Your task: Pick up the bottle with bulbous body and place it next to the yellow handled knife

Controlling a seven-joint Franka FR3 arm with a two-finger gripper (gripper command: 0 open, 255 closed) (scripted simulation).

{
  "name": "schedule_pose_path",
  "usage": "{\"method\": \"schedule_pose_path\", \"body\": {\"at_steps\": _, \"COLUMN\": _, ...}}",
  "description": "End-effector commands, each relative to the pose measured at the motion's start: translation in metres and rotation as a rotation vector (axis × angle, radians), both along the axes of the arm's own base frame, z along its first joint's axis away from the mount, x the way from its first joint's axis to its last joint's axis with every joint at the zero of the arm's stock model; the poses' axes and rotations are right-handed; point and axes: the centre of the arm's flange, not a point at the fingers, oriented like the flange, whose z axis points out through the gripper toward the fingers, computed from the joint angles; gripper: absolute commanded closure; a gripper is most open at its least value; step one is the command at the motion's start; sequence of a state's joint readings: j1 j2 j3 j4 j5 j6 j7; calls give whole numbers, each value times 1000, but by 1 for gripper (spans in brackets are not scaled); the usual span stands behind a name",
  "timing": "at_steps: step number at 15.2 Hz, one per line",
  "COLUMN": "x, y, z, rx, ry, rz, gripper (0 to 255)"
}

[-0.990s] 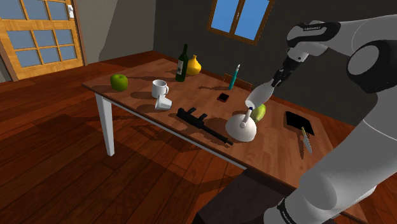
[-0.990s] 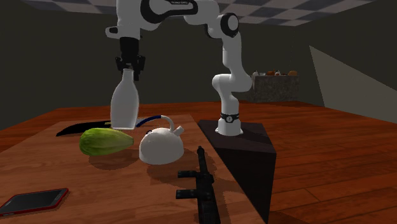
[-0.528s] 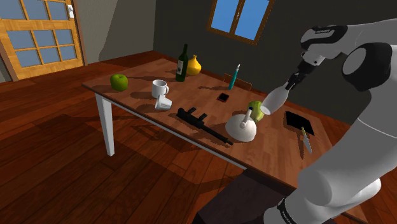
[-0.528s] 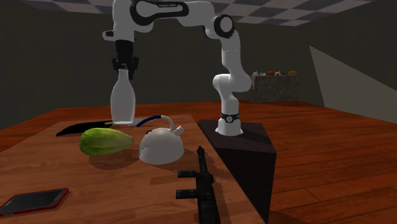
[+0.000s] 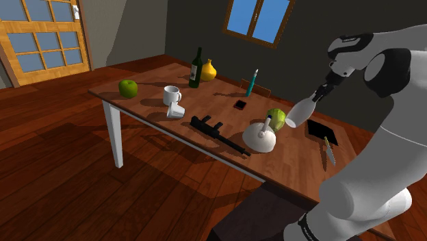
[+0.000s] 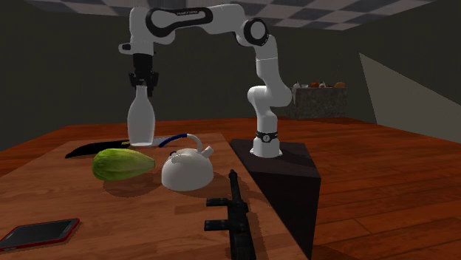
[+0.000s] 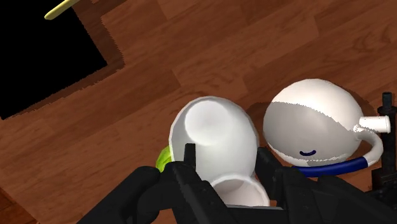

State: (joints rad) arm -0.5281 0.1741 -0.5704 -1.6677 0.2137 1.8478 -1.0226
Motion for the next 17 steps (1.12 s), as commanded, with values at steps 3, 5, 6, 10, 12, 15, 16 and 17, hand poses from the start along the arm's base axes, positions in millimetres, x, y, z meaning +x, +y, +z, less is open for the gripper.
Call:
{"method": "schedule_pose_path", "body": {"at_steps": 3, "x": 0, "y": 0, "z": -21, "rx": -1, "ry": -1, "rz": 0, "gripper": 255}}
{"method": "schedule_pose_path", "body": {"at_steps": 5, "x": 0, "y": 0, "z": -31, "rx": -1, "ry": -1, "rz": 0, "gripper": 255}}
{"method": "schedule_pose_path", "body": {"at_steps": 6, "x": 0, "y": 0, "z": -37, "rx": -1, "ry": -1, "rz": 0, "gripper": 255}}
{"method": "schedule_pose_path", "body": {"at_steps": 10, "x": 0, "y": 0, "z": -58, "rx": -1, "ry": -1, "rz": 0, "gripper": 255}}
{"method": "schedule_pose_path", "body": {"at_steps": 12, "x": 0, "y": 0, "z": -68, "rx": -1, "ry": -1, "rz": 0, "gripper": 255}}
{"method": "schedule_pose_path", "body": {"at_steps": 15, "x": 0, "y": 0, "z": -83, "rx": -1, "ry": -1, "rz": 0, "gripper": 255}}
{"method": "schedule_pose_path", "body": {"at_steps": 16, "x": 0, "y": 0, "z": -83, "rx": -1, "ry": -1, "rz": 0, "gripper": 255}}
{"method": "schedule_pose_path", "body": {"at_steps": 17, "x": 0, "y": 0, "z": -83, "rx": -1, "ry": -1, "rz": 0, "gripper": 255}}
